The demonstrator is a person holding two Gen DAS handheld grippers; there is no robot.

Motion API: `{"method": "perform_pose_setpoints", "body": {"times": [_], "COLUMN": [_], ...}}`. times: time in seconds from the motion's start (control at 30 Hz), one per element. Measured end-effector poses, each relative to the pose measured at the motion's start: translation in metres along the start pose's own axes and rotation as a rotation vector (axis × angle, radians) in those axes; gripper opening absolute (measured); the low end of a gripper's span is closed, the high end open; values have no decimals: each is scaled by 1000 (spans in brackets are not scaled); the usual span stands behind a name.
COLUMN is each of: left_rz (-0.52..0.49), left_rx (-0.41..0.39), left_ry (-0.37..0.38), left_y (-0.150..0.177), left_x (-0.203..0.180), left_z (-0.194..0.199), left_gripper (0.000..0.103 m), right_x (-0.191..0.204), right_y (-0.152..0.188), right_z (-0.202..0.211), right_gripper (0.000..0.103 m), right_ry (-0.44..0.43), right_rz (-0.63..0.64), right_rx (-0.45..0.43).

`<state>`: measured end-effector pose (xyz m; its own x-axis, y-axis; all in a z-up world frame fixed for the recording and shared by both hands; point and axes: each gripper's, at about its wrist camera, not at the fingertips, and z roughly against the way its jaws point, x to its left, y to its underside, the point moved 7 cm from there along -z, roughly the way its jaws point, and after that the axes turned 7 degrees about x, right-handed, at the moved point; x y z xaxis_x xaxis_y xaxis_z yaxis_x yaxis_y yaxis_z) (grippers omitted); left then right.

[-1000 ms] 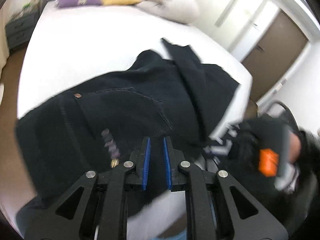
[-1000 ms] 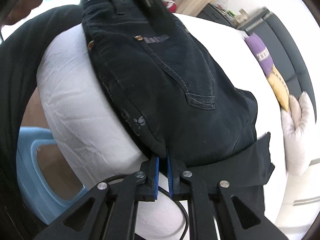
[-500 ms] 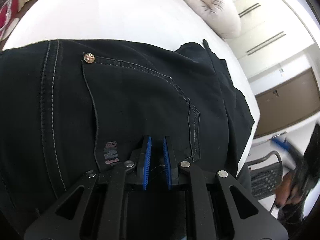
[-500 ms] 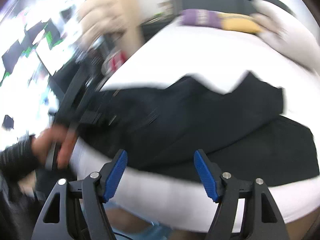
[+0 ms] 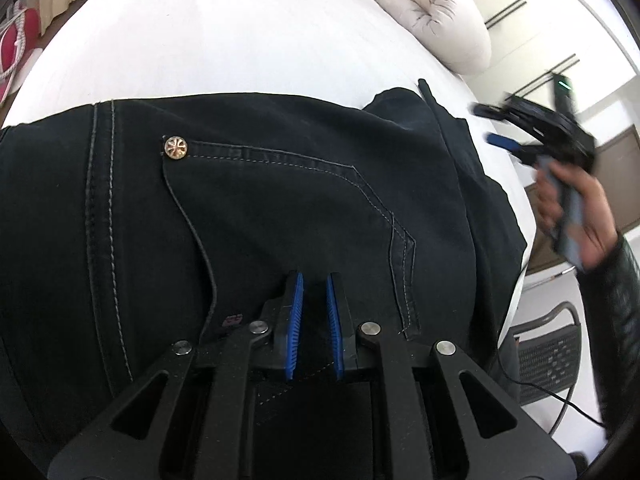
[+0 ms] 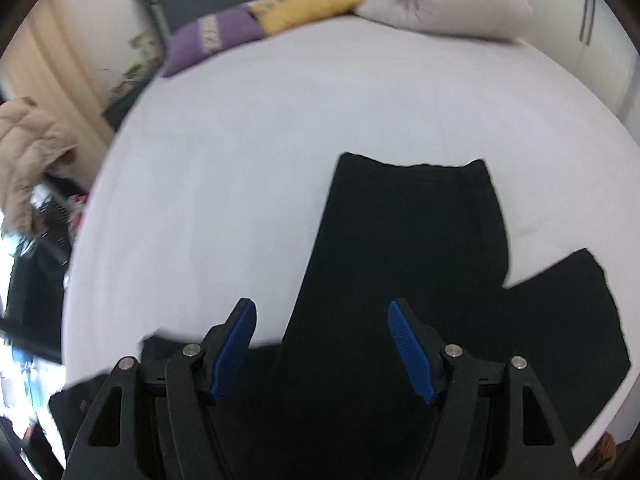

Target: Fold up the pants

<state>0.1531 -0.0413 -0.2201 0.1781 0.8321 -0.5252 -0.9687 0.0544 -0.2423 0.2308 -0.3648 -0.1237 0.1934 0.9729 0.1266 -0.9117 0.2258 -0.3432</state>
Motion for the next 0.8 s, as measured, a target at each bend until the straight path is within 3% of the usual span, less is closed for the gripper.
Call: {"method": "perform_pose_setpoints", "body": {"times": [0.13, 0.3, 0.37, 0.4, 0.47, 0.57, 0.73, 0.8], "left_rz": [-33, -36, -36, -37, -38, -38, -29, -22], "left_rx": [1, -1, -2, -3, -7, -10, -10, -7], "left_ry": [-30, -21, -22, -22, -26, -30, -36, -37], "left_y": [1, 0, -1, -1, -3, 1, 3, 3], "left_x": [-2, 2, 2, 3, 1, 4, 1, 0], "left_z": [-4, -4, -4, -4, -6, -4, -6, -7], "left_gripper": [12, 12, 12, 12, 12, 12, 12, 12], "right_x": [-11, -20, -25, -27, -35, -54, -111, -145], "right_y": [-17, -28, -32, -34, -36, -32, -7, 18], "right_z": [-42, -79, -79, -78, -73, -57, 7, 35], "right_gripper": [72, 70, 53, 45, 8, 6, 6, 6], "right_ry": [50, 161, 155, 145, 111, 59, -106, -164], "right_rz": [-76, -49, -46, -47, -56, -116, -295, -384], "right_rx": [42, 78, 50, 47, 45, 6, -168, -247]}}
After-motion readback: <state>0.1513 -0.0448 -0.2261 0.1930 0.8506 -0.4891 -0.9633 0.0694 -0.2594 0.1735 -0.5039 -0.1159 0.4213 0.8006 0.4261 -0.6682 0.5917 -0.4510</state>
